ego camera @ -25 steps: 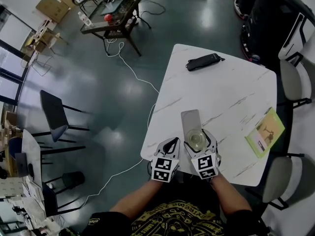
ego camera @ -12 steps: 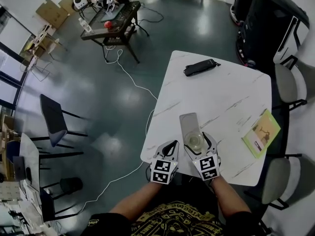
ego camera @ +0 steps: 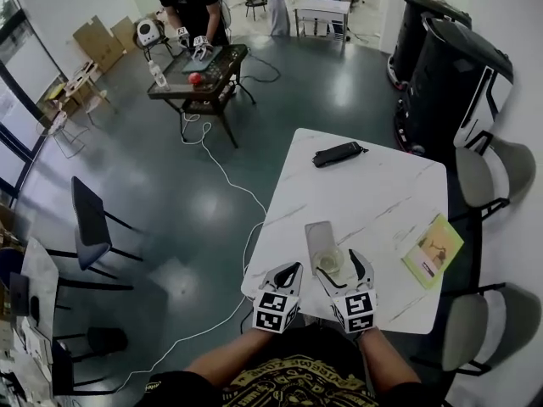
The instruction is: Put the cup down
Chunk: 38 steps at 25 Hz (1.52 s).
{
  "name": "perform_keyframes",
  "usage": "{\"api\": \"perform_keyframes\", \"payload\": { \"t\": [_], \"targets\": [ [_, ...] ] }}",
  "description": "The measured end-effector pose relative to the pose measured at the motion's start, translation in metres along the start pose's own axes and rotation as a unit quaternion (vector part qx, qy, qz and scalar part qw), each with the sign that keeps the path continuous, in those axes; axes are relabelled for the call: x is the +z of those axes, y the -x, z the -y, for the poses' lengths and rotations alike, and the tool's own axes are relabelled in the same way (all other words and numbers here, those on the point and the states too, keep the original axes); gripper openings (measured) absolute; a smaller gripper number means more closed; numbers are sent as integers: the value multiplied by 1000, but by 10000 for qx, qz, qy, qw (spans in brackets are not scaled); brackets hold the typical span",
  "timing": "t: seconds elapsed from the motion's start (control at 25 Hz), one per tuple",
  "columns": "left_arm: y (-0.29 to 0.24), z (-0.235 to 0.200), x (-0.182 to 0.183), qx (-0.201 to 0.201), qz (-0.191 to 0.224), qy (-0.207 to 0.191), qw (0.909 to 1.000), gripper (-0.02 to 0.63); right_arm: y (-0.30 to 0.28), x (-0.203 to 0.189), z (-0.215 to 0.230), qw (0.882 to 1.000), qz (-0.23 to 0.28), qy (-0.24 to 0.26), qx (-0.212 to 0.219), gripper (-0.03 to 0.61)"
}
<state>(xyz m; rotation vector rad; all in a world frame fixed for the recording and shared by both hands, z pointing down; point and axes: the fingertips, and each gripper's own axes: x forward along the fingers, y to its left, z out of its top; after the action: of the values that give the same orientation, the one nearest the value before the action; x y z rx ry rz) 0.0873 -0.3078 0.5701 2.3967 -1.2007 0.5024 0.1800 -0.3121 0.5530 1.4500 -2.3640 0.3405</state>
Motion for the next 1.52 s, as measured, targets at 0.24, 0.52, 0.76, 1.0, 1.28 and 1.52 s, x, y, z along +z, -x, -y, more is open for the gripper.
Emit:
{"api": "perform_keyframes", "payload": {
  "t": [0.24,0.52,0.76,1.0,1.28,1.52],
  "targets": [
    [32,1,25,-70,391,-23,9992,11,20,22,-24,9999,95,-90,-79,388],
    [77,1,29,-99,625,-86,9980,11,44,33,-69,9999,153,33,-69,219],
    [111,10,15,-232,724,-147,9970,11,71,32,-106,9995,174,75,-238,15],
    [143,25,-5,-478,791,-134,9956,11,96,17,-139,9994,41,35,-340,6],
    [171,42,-22,-725,845,-119,9937,11,121,1,-160,9986,-81,-8,-524,6],
    [184,52,-30,-723,839,-123,9938,11,140,-5,-161,9984,-56,-14,-567,6]
  ]
}}
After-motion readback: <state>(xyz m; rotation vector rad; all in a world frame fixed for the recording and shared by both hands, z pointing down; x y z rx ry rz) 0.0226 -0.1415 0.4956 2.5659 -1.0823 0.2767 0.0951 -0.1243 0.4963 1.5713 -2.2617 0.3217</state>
